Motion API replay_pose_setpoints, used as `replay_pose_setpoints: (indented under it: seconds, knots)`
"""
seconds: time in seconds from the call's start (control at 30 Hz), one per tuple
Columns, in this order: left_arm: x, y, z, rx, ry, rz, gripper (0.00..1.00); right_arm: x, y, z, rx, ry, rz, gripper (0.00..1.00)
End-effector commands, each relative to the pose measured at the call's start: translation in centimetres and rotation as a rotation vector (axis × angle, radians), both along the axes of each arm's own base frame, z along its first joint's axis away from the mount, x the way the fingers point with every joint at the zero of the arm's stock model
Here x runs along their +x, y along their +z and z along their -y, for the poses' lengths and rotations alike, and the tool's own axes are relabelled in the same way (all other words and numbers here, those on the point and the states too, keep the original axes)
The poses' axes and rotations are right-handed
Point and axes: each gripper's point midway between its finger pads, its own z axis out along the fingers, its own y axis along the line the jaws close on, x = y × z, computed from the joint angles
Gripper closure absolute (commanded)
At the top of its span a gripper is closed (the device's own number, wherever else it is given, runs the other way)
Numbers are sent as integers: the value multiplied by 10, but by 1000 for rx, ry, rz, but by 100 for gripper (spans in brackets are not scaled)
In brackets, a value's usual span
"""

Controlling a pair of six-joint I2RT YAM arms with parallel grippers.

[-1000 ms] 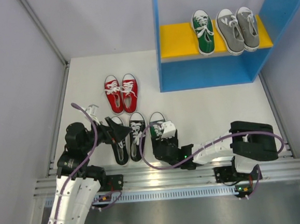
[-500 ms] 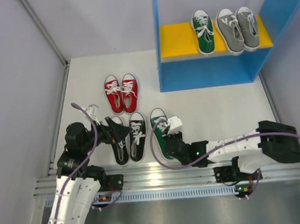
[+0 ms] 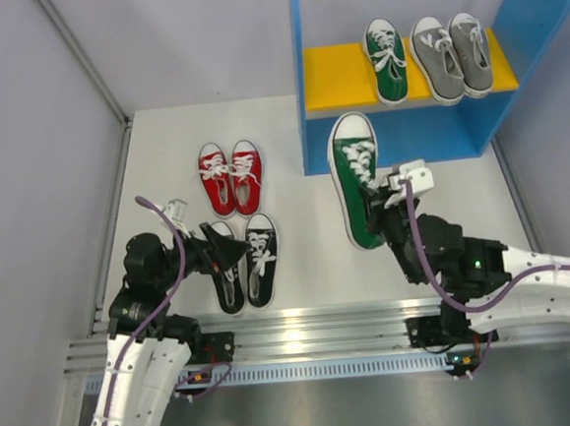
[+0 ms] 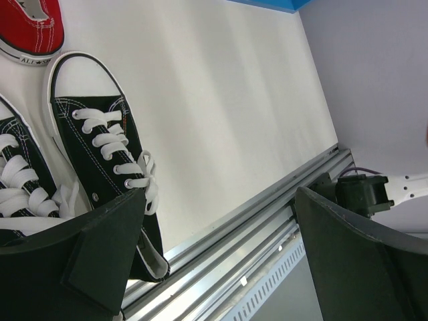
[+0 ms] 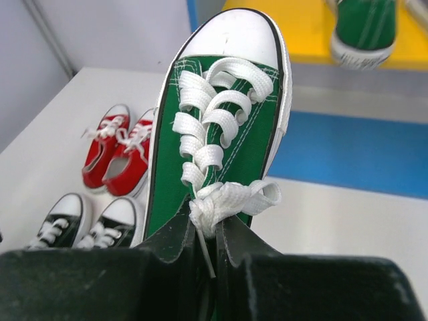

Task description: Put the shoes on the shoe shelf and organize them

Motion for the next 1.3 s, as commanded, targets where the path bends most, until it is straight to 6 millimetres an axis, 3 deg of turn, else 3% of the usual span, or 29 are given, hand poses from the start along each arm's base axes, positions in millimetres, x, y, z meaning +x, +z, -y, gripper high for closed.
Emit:
replay_pose_setpoints:
  seconds: [0.0, 0.07, 0.13, 0.2, 0.33, 0.53, 0.83, 1.03, 1.27]
  knots:
    - [1, 4, 0, -1, -2, 33, 1, 16, 61, 33, -30, -99, 109, 100]
    - [0, 6, 1, -4, -6, 36, 1, 28, 87, 32, -27, -59, 130, 100]
    - [-1, 8, 1, -8, -12, 41, 1, 60, 111, 30, -9, -33, 134, 100]
    - [-1, 7, 1, -8, -8, 38, 1, 89, 117, 35, -54, -48, 131, 100]
    - [-1, 8, 0, -6, -5, 48, 1, 139, 141, 6, -76, 6, 129, 100]
    - [0, 12, -1, 0, 2, 63, 1, 203, 162, -9, -74, 27, 113, 100]
    - [-1, 13, -1, 7, -1, 71, 1, 274, 138, -1, -78, -47, 31, 100]
    - [-2, 13, -2, 12, -2, 68, 1, 305, 112, 4, -102, -82, -22, 100]
    - [-2, 14, -2, 11, -2, 67, 1, 329, 104, 15, -111, -124, -44, 100]
